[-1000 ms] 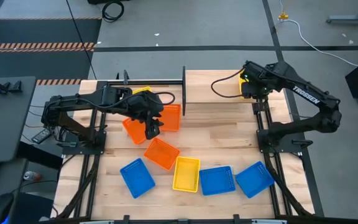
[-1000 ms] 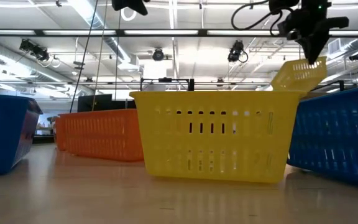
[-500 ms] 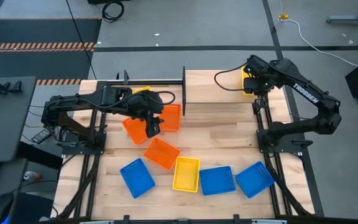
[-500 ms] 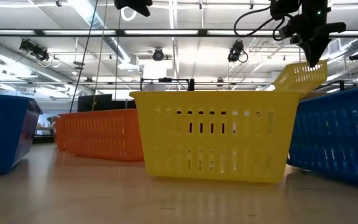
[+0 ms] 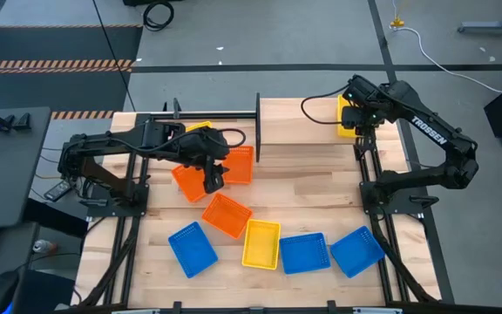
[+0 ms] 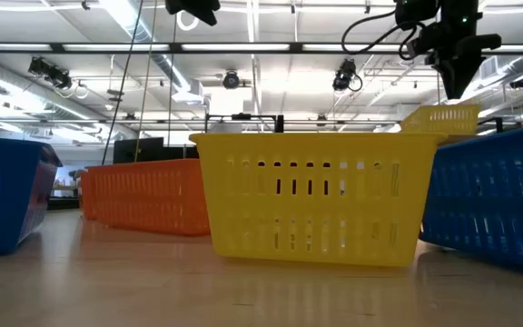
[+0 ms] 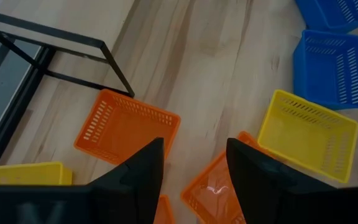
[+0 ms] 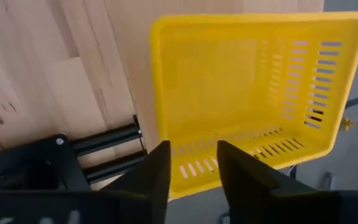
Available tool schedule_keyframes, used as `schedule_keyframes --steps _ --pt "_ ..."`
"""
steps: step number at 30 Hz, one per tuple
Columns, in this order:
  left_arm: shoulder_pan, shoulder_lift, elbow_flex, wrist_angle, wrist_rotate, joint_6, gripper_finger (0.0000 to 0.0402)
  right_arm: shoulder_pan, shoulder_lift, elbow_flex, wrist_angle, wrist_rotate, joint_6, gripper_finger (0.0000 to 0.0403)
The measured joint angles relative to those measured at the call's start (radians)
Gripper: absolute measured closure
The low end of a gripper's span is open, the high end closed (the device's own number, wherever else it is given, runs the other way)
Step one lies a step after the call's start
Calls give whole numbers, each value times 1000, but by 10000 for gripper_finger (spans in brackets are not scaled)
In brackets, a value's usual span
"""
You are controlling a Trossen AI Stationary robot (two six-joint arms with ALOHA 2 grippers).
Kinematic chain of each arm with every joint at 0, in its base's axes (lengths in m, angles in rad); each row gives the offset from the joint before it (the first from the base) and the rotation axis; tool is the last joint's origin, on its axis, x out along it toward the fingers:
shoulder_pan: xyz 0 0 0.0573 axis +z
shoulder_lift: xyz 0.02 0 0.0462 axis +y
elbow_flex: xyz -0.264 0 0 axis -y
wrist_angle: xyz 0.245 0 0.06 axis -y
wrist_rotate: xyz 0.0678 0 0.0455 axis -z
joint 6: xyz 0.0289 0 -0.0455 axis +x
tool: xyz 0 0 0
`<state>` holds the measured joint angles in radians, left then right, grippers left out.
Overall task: Stack baskets on shelf by color
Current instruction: Put the middle yellow basket on the shelf, then put the right blue basket on the shelf
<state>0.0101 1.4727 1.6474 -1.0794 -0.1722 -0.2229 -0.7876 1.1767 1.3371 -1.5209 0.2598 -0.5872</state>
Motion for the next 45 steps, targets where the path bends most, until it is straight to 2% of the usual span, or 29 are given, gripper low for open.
schedule_keyframes --steps 4,7,10,13,15,20,23,25,29,32,34,42,45 --pt "0 0 0 -38 0 -3 221 4 0 27 -33 -3 87 224" --pt "0 0 0 -79 0 -7 221 9 0 71 -52 -50 177 203" --pt "0 0 0 -122 23 -46 221 34 -14 131 -50 -184 311 188" --pt "0 0 0 -164 108 -83 221 91 -37 171 -49 -357 430 182" --pt "-3 0 0 -169 143 -49 221 155 -47 175 -50 -407 516 183" --pt "16 0 0 -167 139 49 221 375 -44 150 -48 -505 801 188" --pt "48 0 0 -170 148 47 221 527 -7 124 -4 -526 926 190" --pt "62 0 0 -172 164 53 221 619 21 100 25 -580 1021 190" --pt "67 0 0 -172 171 70 221 767 92 50 43 -672 1297 190" --pt "68 0 0 -168 171 70 221 861 132 18 44 -692 1529 190" --pt "62 0 0 -168 171 60 221 920 154 -6 69 -721 1623 190" --pt "-18 0 0 -203 171 25 221 1182 180 -66 377 -742 2053 196" --pt "-48 0 0 -196 172 26 221 1285 181 -88 447 -696 2195 199"
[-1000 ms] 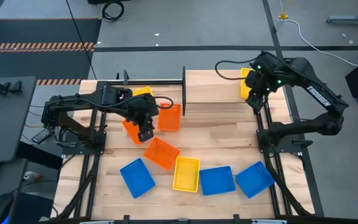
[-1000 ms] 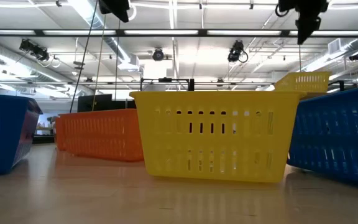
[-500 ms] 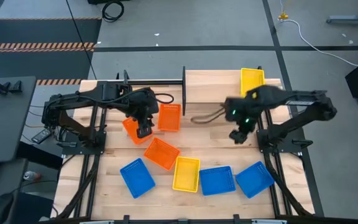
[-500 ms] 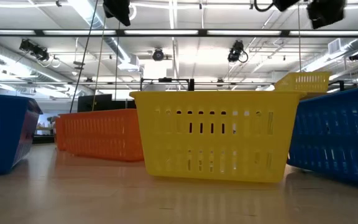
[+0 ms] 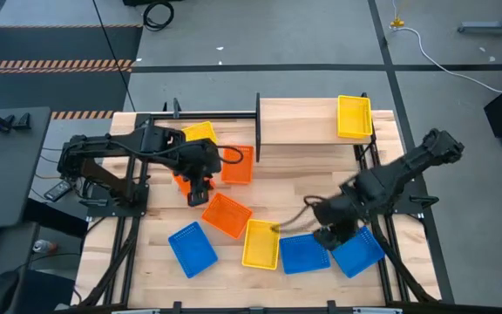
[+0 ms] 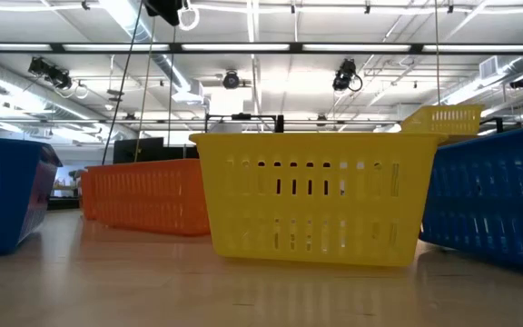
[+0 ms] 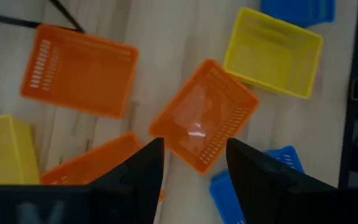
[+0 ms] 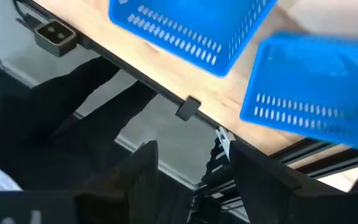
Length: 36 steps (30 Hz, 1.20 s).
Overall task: Stack baskets on shelf by color
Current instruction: Put the right blue basket on the shelf
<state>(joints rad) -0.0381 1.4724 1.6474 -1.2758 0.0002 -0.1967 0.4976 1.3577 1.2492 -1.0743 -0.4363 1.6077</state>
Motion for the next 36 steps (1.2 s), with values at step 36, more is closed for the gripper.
schedule_keyframes --steps 36 --pt "-89 -9 -1 0 128 -418 222 307 321 -287 324 292 218 242"
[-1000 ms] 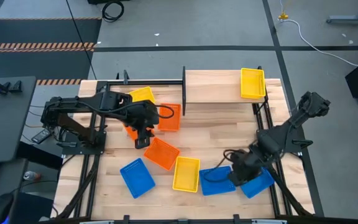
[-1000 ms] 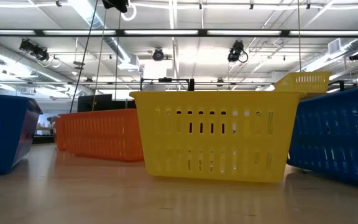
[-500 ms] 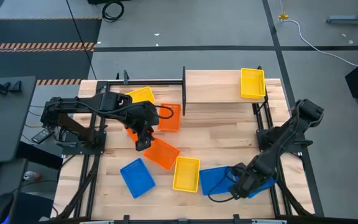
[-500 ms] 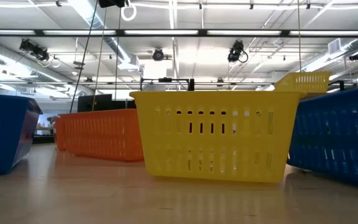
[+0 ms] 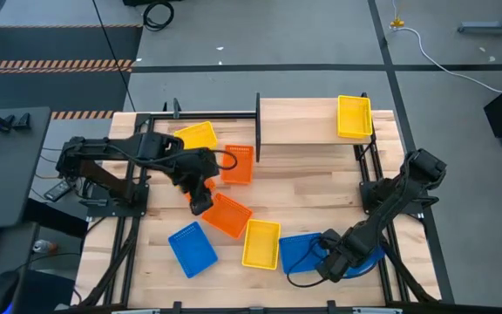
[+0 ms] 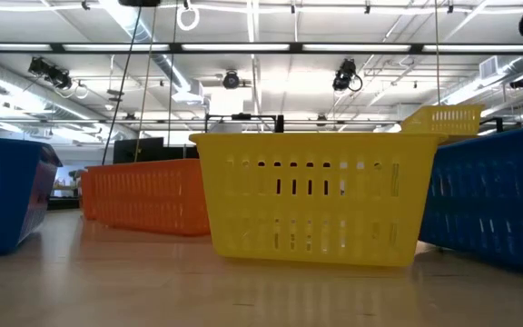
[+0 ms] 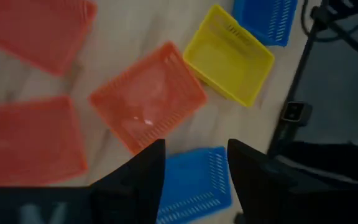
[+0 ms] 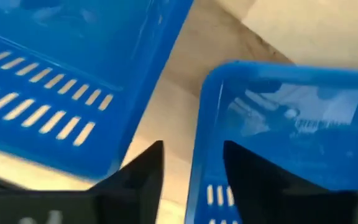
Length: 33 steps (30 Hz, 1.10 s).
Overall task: Stack baskets on shelf by color
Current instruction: Put the right blue basket on the shelf
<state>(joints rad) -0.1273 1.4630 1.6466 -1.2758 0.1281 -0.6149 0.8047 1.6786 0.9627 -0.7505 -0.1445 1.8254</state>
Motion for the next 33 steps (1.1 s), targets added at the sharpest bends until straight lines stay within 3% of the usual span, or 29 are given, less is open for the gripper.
schedule_keyframes --steps 7,11,18,27,31,33 --pt "-96 -1 0 0 25 -117 222 0 16 2 -11 -13 -198 388" --pt "-120 2 0 1 22 -159 224 -15 -54 19 -58 5 -265 387" --pt "-115 3 0 9 -1 -123 243 -102 -177 194 -373 58 -546 394" --pt "-40 3 0 156 -5 -2 266 -312 -207 539 -730 174 -986 396" --pt "-11 3 0 227 -17 73 271 -426 -207 678 -794 271 -1225 396" --pt "2 3 0 258 -72 102 271 -487 -207 725 -804 321 -1351 396"
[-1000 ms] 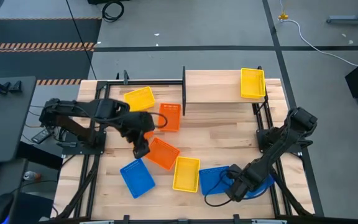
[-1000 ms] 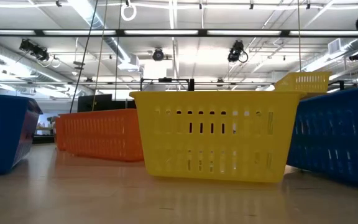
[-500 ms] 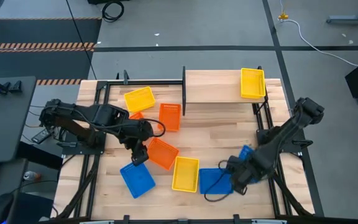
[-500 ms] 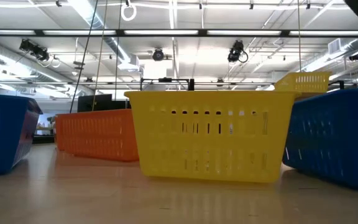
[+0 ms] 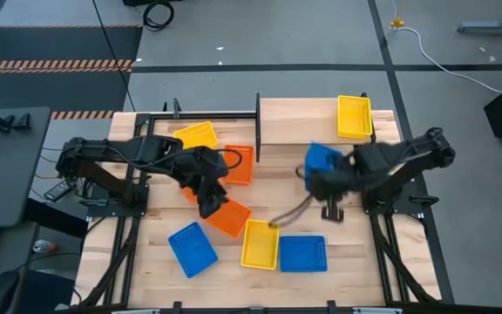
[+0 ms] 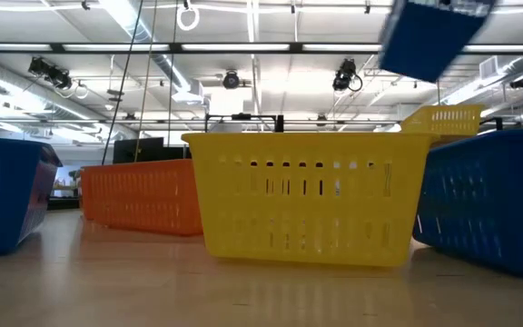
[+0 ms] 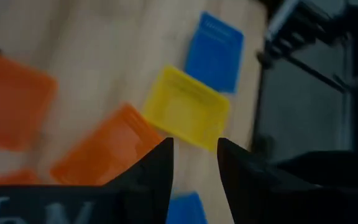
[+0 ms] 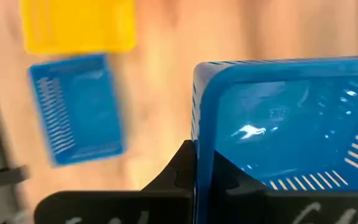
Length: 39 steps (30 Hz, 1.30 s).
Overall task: Stack baskets on shelf by color
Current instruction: Put the right blue basket on the shelf
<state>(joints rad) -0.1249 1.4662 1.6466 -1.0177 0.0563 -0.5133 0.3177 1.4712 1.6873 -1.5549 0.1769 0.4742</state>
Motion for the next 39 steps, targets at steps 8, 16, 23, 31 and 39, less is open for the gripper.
schedule_keyframes --steps 8,16,23,31,39 --pt "57 0 0 105 -9 26 271 -292 2 43 -7 114 -430 395" --pt "61 0 0 144 -30 -56 272 -598 2 43 98 66 -704 394" --pt "72 0 0 147 -31 -80 273 -788 0 -27 186 -72 -783 394" --pt "107 0 0 203 -37 -132 273 -834 2 -197 228 -77 -848 394" --pt "107 0 1 212 -37 -131 273 -839 2 -289 241 -97 -847 394"
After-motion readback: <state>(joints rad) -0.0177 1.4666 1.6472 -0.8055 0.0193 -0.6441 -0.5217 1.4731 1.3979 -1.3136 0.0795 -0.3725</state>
